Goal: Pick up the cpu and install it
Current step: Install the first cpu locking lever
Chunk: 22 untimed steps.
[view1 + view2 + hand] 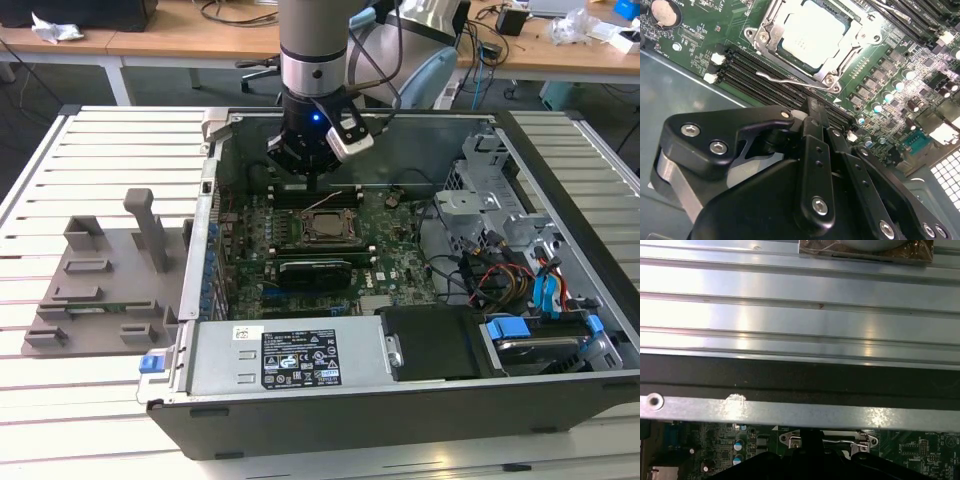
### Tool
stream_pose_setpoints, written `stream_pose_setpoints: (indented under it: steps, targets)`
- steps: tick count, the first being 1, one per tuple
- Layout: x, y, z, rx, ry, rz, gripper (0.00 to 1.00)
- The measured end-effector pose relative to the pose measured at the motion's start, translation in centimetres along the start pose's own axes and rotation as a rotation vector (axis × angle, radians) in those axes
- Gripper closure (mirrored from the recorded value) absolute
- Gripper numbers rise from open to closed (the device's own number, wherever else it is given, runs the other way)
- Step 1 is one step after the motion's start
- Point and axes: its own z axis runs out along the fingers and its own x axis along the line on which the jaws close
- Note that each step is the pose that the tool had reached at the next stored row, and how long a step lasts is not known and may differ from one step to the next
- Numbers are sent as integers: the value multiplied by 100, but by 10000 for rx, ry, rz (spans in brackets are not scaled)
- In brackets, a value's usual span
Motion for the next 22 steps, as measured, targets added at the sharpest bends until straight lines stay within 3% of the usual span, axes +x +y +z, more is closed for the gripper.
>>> stream_pose_setpoints:
  steps: [12, 22]
  targets:
    - [2, -2, 42, 1, 0, 0, 89]
    - [6, -8, 171, -2, 0, -1, 89]
